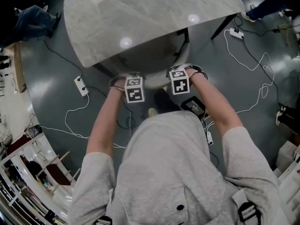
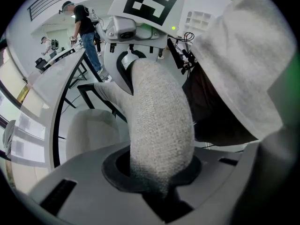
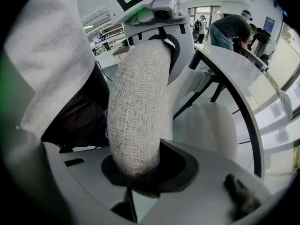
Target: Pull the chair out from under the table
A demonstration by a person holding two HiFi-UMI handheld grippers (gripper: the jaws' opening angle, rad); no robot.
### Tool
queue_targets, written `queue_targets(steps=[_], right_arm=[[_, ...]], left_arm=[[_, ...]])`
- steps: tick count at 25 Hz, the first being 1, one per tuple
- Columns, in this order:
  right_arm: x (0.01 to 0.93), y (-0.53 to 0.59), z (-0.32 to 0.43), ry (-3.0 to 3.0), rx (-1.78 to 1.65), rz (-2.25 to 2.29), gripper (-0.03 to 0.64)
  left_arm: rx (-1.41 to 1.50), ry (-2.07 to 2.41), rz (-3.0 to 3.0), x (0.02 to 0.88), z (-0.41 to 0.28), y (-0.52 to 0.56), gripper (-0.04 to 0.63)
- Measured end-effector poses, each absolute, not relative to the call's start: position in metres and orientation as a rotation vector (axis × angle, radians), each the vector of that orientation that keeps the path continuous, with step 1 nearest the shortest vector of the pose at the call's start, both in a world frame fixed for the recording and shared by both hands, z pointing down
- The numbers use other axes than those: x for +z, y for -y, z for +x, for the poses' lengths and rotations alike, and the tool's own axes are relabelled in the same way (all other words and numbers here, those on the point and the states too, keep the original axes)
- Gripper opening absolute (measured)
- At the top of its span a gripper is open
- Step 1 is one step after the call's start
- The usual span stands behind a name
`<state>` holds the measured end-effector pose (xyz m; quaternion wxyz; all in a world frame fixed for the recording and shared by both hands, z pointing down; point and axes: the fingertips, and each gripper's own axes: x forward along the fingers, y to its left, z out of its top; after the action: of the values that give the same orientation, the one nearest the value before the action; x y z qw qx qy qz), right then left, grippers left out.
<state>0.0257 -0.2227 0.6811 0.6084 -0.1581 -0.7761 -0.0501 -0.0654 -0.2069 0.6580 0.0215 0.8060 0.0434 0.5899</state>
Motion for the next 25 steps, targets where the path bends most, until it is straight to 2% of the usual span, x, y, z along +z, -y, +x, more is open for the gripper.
queue_targets(steps=[25], right_arm=[[0.682, 0.138, 0.034, 1.793, -0.102, -0.351, 0.094]], left_arm=[[1.844, -0.148, 2.491, 0.659, -0.058, 0.123, 0.11]])
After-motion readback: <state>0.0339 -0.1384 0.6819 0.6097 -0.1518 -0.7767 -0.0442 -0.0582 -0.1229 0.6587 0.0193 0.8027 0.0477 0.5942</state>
